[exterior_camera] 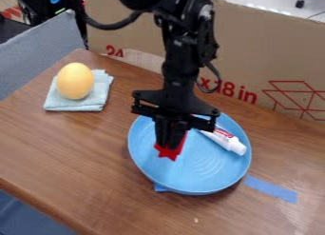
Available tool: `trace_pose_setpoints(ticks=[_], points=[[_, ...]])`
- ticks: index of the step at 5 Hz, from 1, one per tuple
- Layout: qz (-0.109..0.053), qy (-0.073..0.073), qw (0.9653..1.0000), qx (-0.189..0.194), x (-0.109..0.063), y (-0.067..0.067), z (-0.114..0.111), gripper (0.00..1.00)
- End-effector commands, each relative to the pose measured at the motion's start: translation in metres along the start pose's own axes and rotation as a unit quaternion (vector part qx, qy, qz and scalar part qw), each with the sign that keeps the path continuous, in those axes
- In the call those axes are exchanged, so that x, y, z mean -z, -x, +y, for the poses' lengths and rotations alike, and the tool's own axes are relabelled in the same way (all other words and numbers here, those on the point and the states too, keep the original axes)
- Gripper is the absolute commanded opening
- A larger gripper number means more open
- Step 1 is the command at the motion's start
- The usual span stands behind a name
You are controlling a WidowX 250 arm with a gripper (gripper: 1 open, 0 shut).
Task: Put the red object on the blue plate
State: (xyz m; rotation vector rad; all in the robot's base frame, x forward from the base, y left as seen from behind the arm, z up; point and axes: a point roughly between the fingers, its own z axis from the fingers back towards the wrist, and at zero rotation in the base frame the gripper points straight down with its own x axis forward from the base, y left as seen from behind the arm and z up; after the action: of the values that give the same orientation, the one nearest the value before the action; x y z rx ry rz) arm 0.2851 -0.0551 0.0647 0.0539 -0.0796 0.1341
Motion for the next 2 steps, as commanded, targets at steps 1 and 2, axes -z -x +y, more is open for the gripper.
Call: trace_pose_setpoints(ticks=[1, 2], points=[[-0.028, 0.006, 0.9996, 0.005, 0.001, -0.008, -0.003, 0.0], [-0.038, 0.014, 0.9991, 0.008, 0.015, -0.018, -0.012, 0.0]])
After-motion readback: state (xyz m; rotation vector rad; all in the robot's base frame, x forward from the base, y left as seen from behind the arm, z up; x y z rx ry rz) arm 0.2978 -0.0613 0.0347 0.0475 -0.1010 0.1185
